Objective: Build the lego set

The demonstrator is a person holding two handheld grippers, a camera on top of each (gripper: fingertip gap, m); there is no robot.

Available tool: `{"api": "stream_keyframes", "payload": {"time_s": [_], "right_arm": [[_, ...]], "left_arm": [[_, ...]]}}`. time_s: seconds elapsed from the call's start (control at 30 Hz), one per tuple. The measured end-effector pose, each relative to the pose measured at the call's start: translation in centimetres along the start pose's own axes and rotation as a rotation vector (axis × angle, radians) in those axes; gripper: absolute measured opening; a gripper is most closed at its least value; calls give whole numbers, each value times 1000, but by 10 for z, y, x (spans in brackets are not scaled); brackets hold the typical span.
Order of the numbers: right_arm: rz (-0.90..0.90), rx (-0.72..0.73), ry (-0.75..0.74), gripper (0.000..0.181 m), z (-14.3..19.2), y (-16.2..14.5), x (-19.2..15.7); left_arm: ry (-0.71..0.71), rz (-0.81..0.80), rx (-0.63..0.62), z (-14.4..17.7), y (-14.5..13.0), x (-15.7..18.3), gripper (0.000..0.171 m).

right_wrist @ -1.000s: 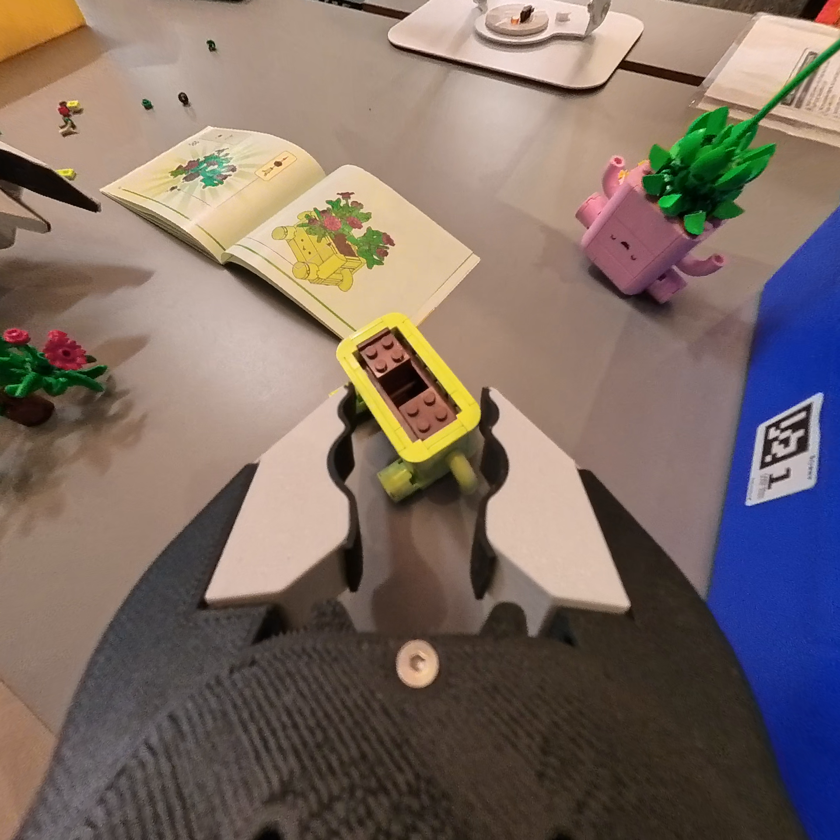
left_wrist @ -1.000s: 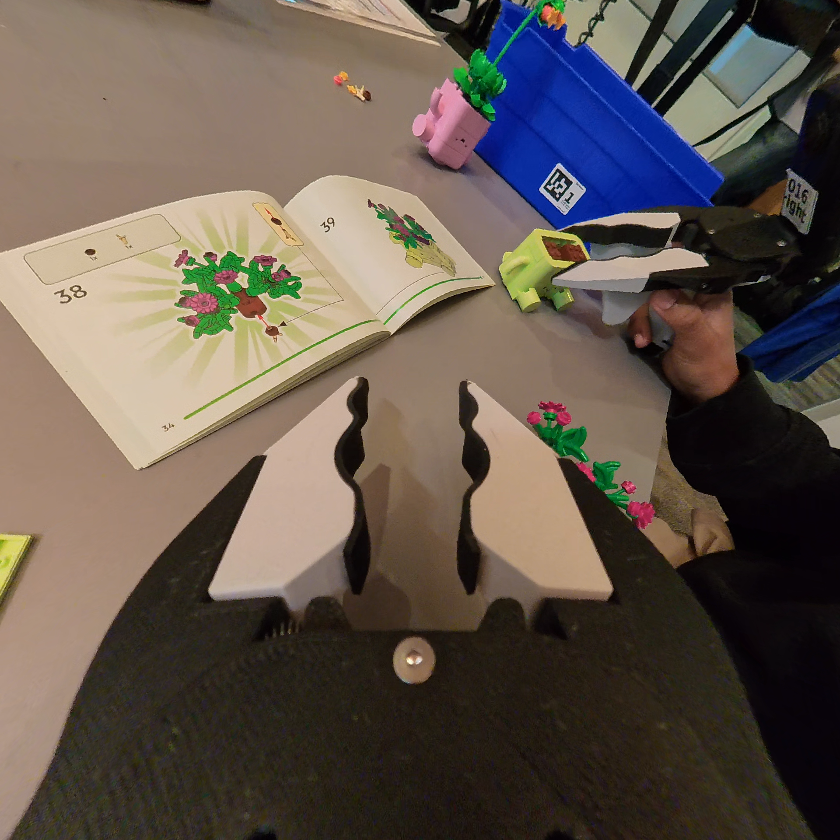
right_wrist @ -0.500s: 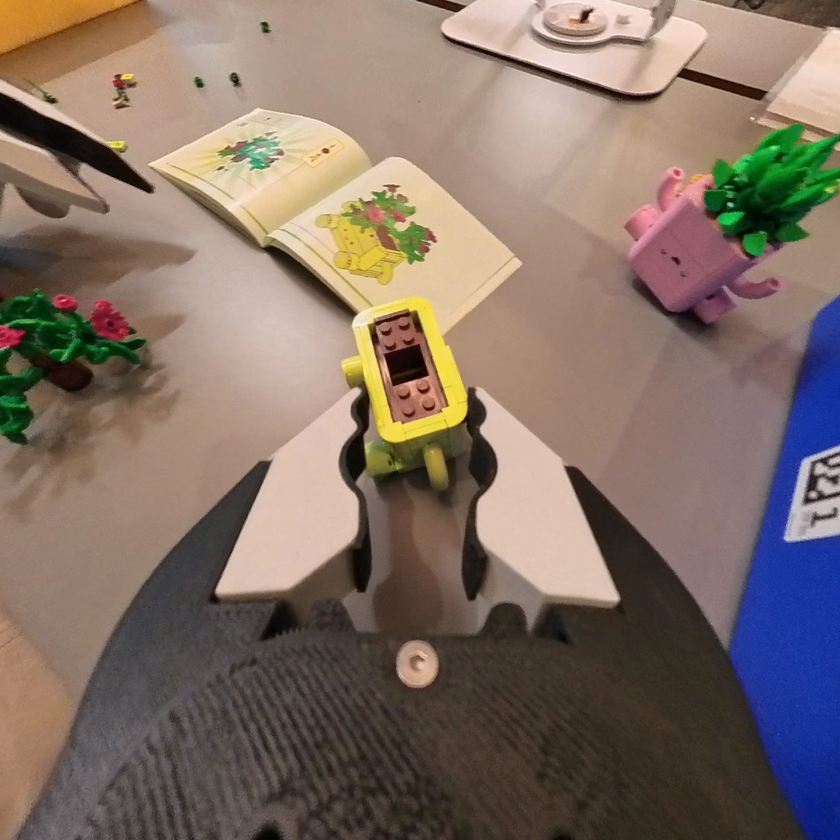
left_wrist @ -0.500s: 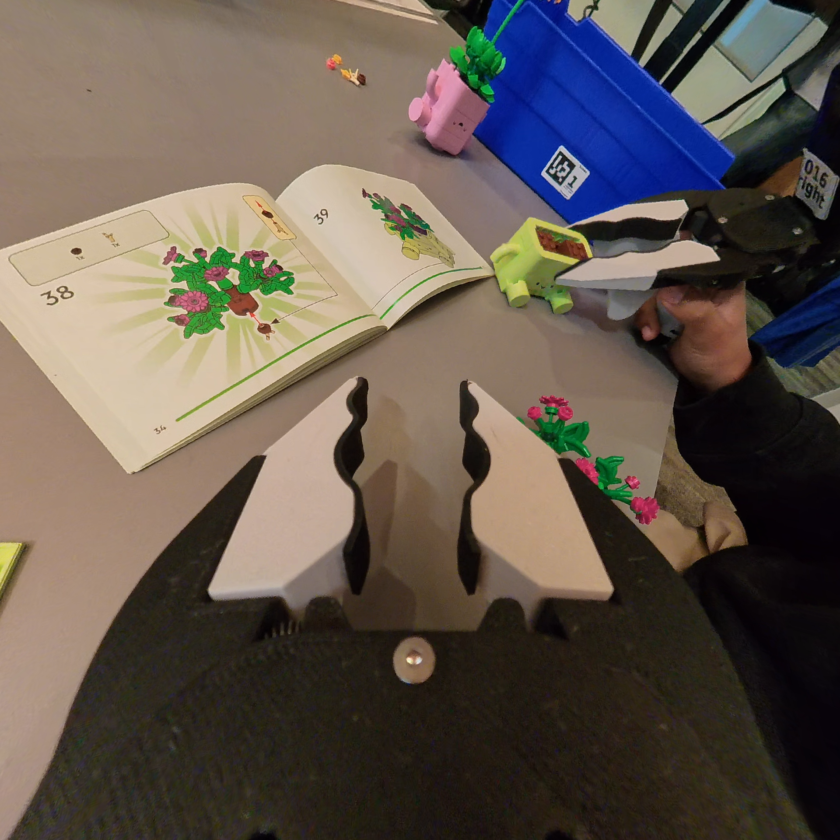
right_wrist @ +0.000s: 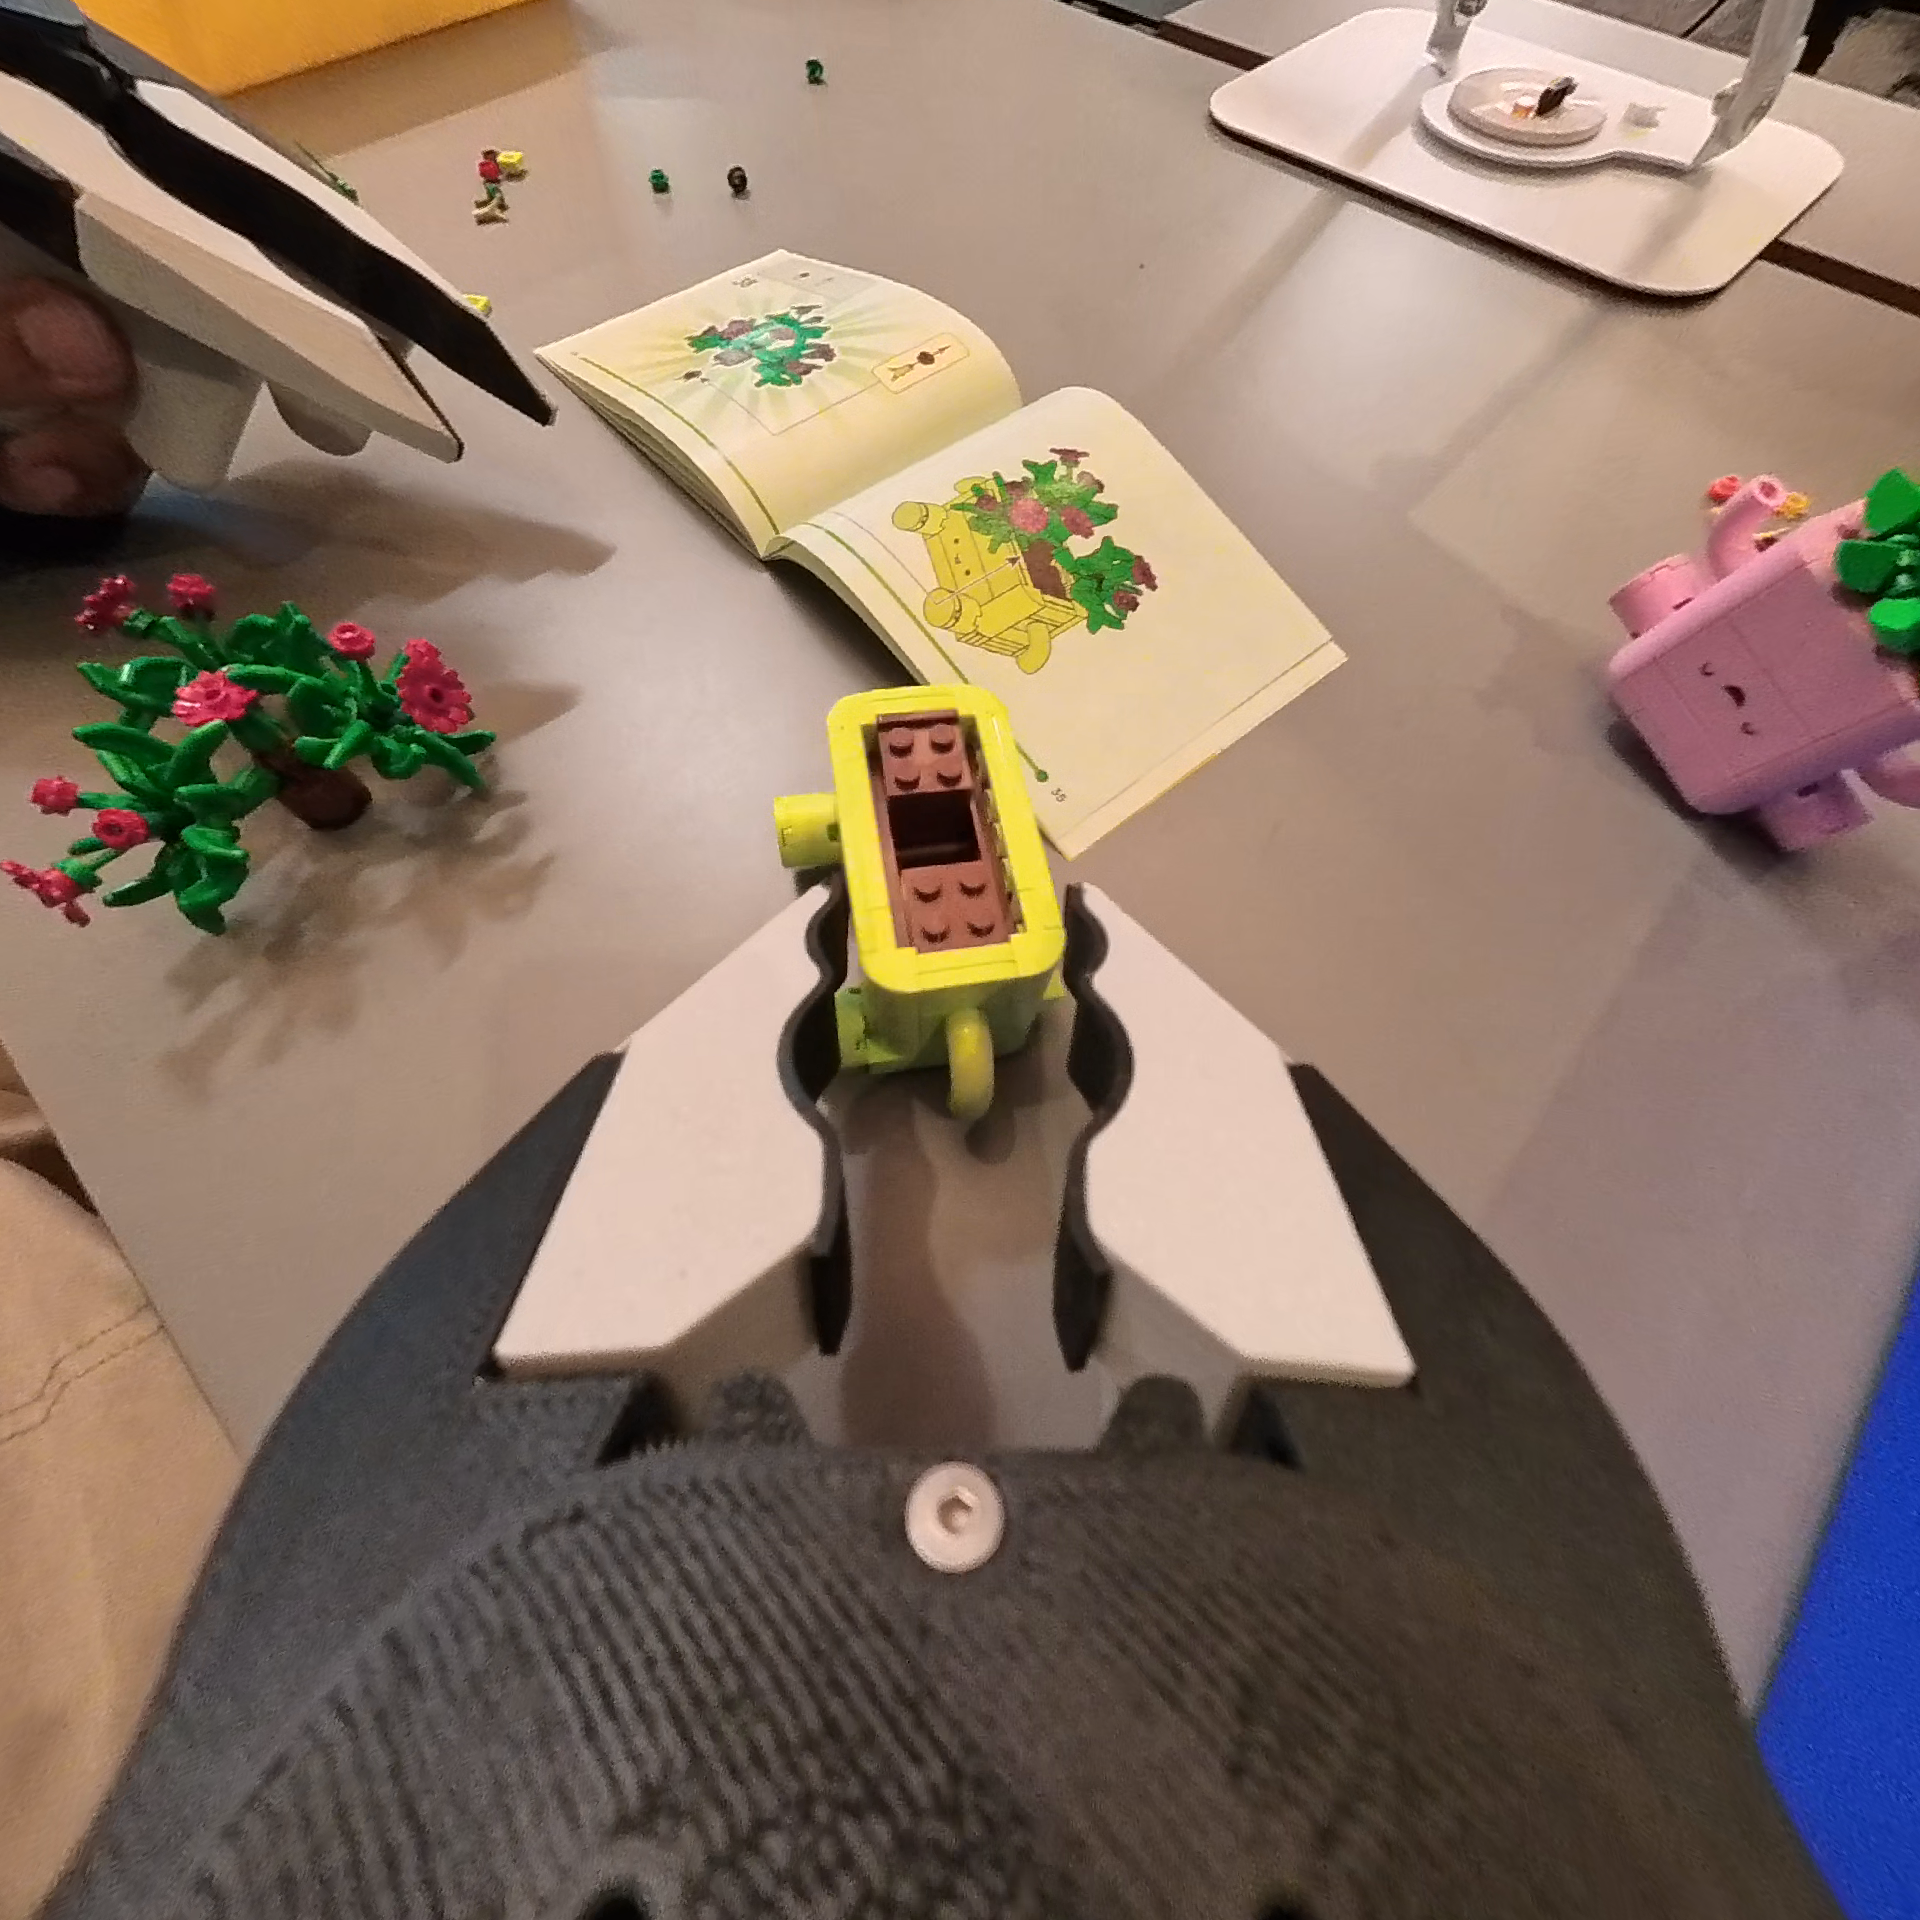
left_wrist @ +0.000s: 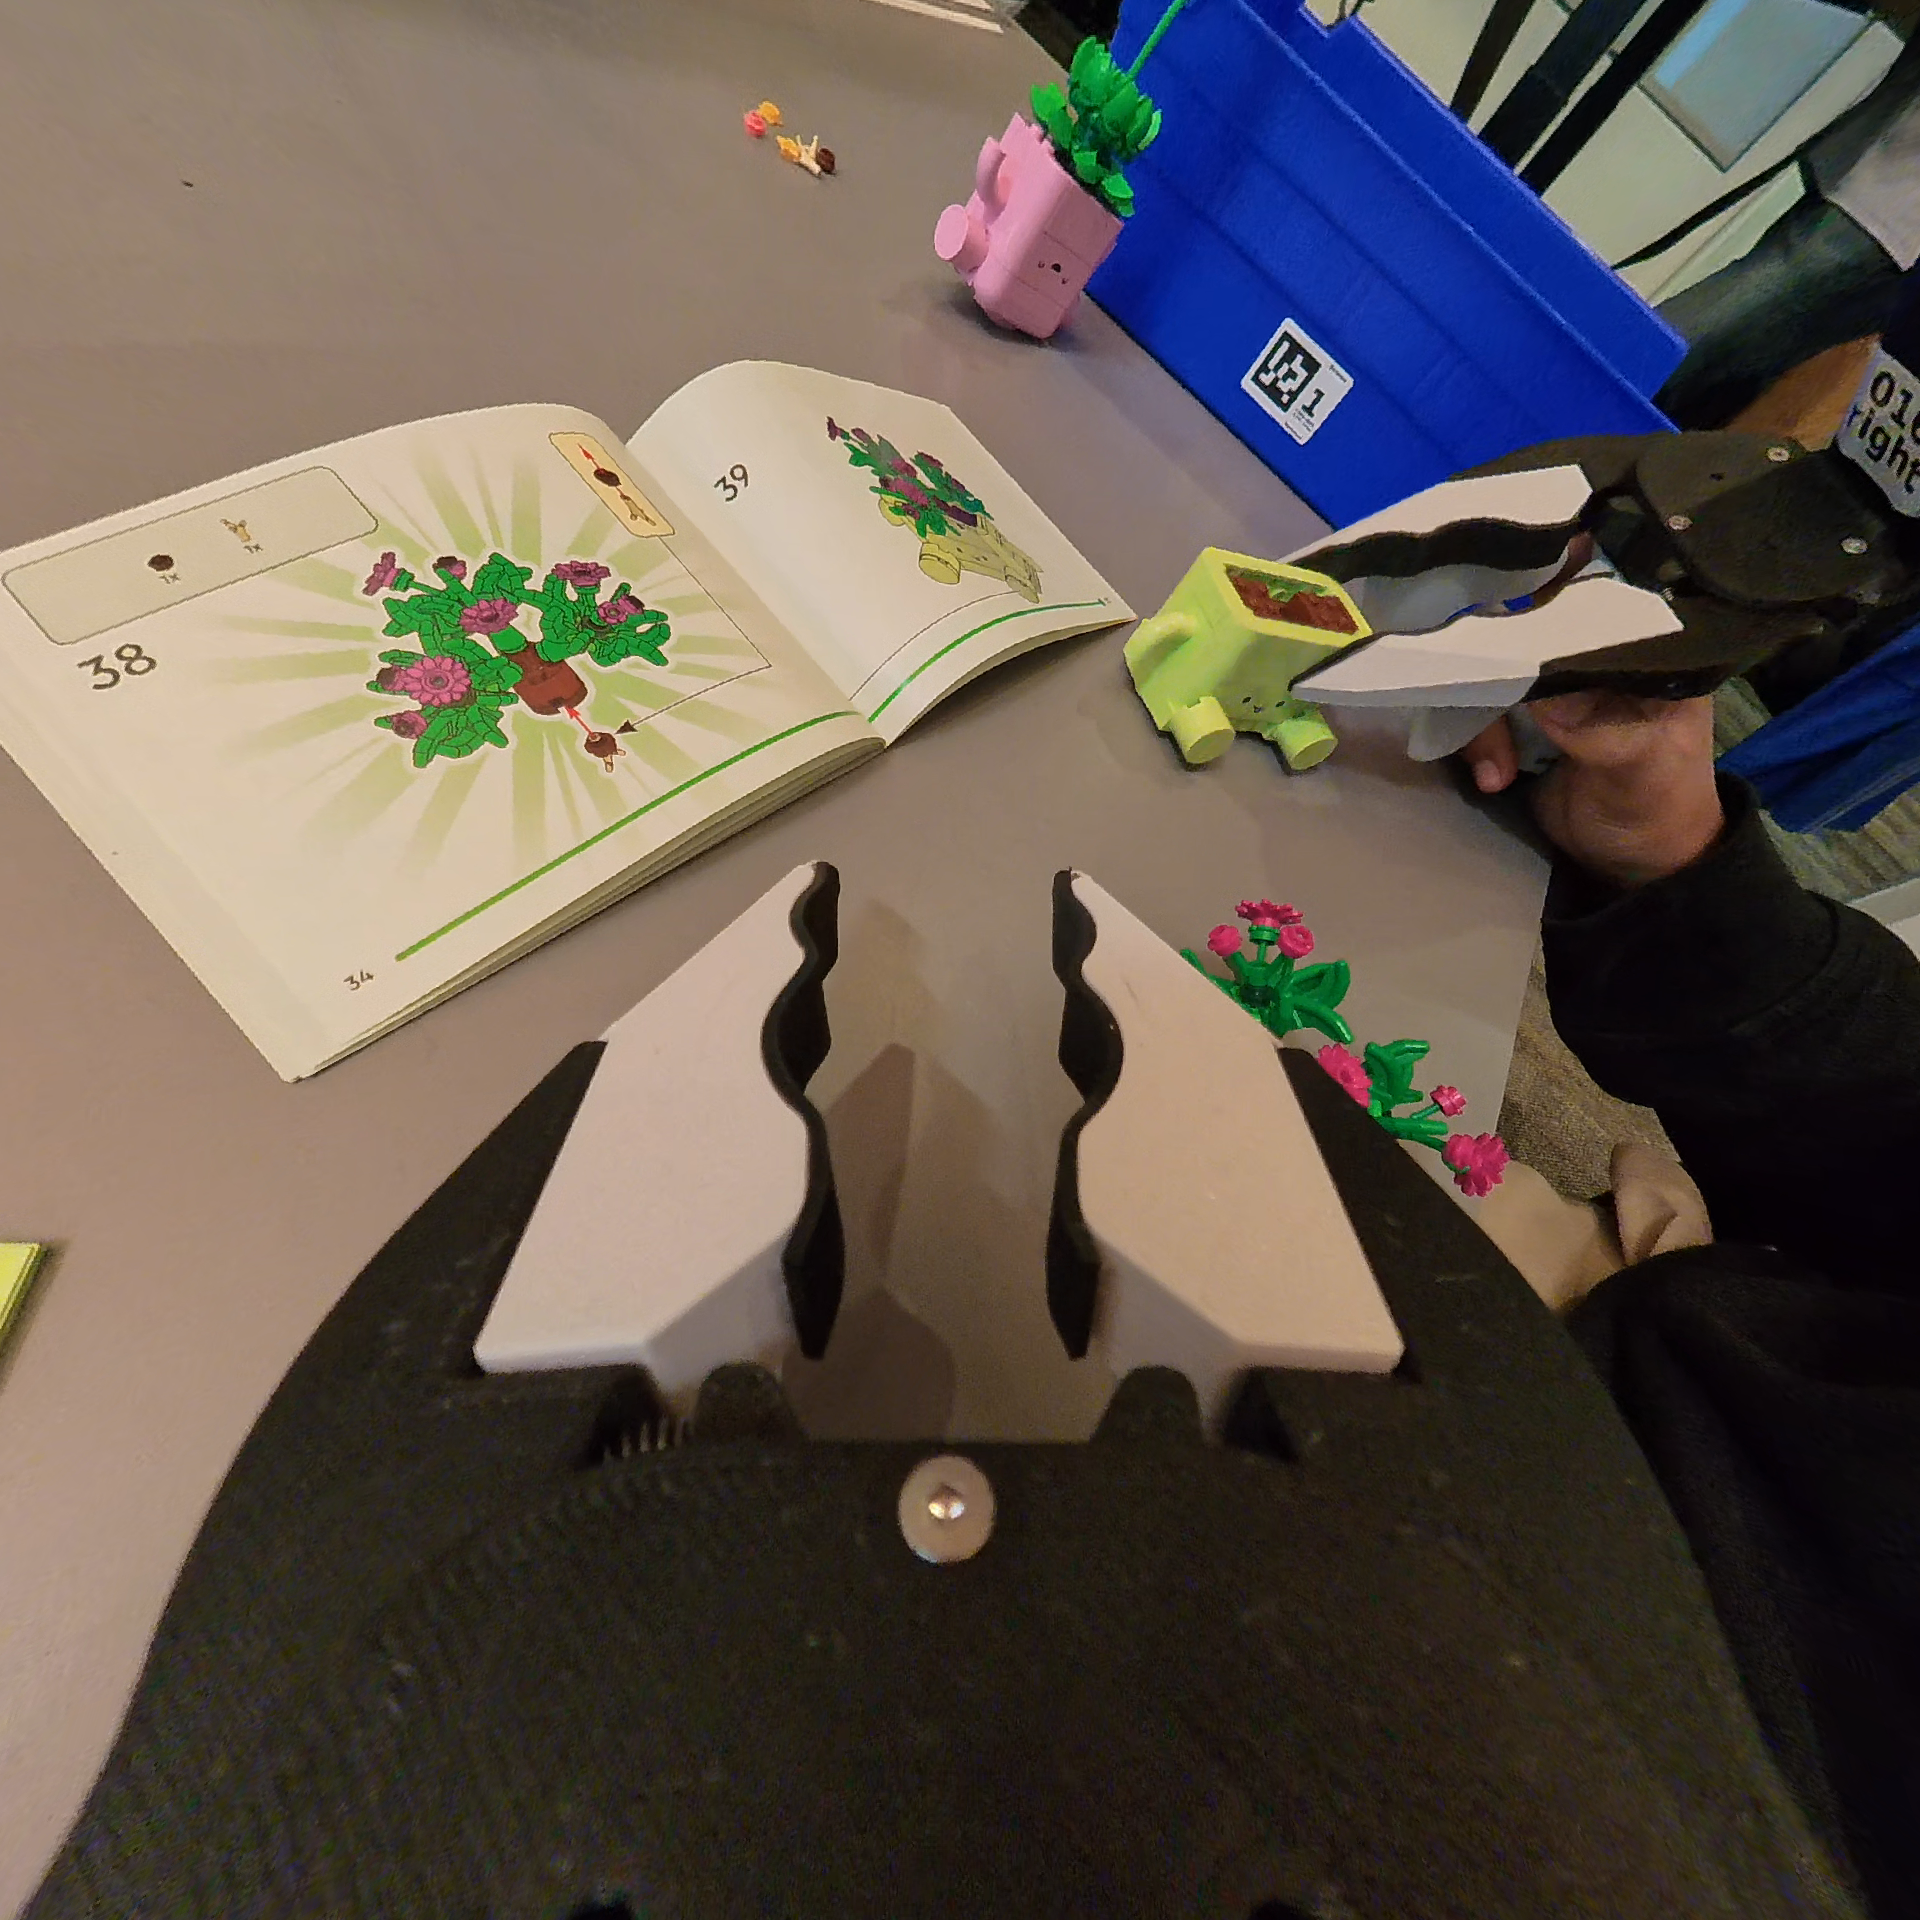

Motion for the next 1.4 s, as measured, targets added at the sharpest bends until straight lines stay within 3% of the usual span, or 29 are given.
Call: {"api": "stream_keyframes", "payload": {"time_s": [1.4], "right_arm": [[45,-50,-46,48,-5,-2,-2]], "left_arm": [[-9,17,-11,0,0,-1,40]]}}
Point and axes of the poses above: each gripper's, where its closed fingertips meet, z back along the fingers, y out of its top, x = y × z across the jaws, the point moved 7 cm from there along z, back along the fingers, and after that the axes turned 3 degrees about y, right-handed, at the moved point
